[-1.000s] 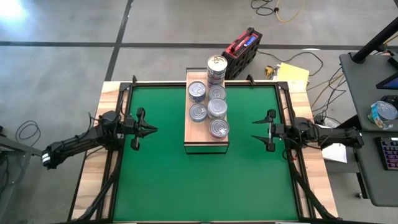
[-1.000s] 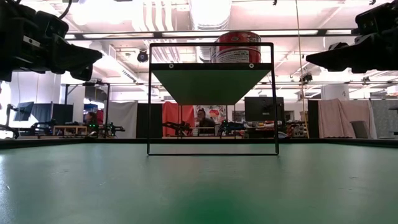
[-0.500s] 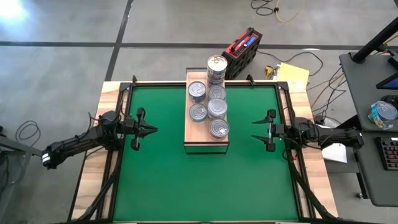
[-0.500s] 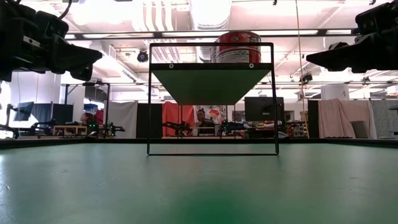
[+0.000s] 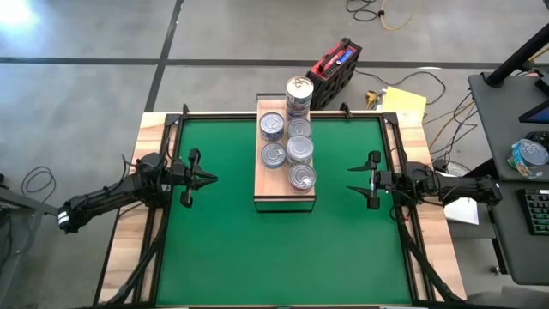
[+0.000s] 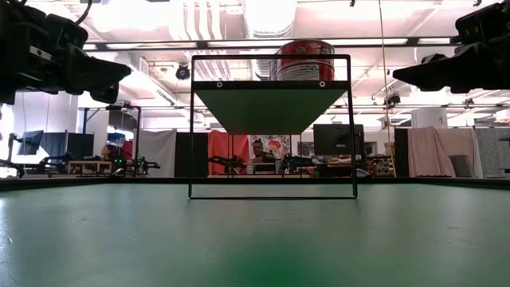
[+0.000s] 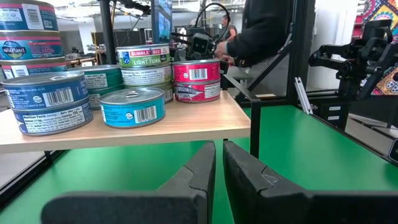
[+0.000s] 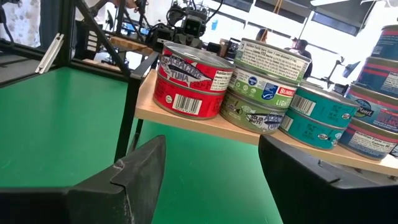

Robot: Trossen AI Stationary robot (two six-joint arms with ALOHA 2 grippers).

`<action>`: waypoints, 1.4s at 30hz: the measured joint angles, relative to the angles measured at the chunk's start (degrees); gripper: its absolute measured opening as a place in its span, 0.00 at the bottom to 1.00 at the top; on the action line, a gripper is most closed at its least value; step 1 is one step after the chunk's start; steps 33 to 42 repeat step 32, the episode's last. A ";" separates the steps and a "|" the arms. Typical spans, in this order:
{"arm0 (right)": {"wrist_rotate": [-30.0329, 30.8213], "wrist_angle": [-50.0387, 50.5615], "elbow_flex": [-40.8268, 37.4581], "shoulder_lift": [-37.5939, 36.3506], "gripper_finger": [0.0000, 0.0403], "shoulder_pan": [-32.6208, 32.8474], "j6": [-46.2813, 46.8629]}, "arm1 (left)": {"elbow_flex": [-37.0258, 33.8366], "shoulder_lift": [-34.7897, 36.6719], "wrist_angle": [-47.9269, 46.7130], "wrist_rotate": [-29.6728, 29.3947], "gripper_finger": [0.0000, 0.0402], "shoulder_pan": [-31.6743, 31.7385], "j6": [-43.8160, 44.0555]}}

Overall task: Stack canned seafood by type on shelf
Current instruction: Return to Home Position

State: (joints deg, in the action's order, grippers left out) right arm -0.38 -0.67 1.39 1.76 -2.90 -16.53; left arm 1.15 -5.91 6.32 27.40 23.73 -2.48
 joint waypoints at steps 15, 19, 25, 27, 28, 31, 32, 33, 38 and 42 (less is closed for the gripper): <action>0.00 0.00 0.00 0.00 0.69 -0.02 0.00 | 0.00 0.00 -0.01 0.00 0.04 0.00 0.01; 0.01 0.00 0.01 0.00 0.70 -0.01 0.00 | 0.00 -0.01 0.01 0.00 0.04 0.00 0.01; 0.00 0.00 0.00 0.00 0.72 -0.02 0.00 | 0.00 -0.01 -0.01 0.01 0.04 0.00 0.01; 0.00 0.00 0.00 0.00 0.72 -0.02 0.00 | 0.00 -0.01 -0.01 0.00 0.04 0.00 0.02; 0.00 0.00 0.00 0.00 0.73 -0.02 0.00 | 0.00 -0.01 -0.01 0.02 0.04 0.00 0.01; 0.01 0.00 0.00 0.00 0.73 -0.02 0.00 | 0.00 -0.02 -0.01 0.02 0.04 0.00 0.00; 0.02 0.00 0.01 0.00 0.74 -0.02 0.00 | 0.00 0.00 -0.02 0.00 0.04 0.00 0.02; 0.02 0.00 0.01 0.00 0.74 -0.02 0.00 | 0.00 0.00 -0.02 0.00 0.04 0.00 0.02; 0.02 0.00 0.01 0.00 0.74 -0.02 0.00 | 0.00 0.00 -0.02 0.00 0.04 0.00 0.02; 0.02 0.00 0.01 0.00 0.74 -0.02 0.00 | 0.00 0.00 -0.02 0.00 0.04 0.00 0.02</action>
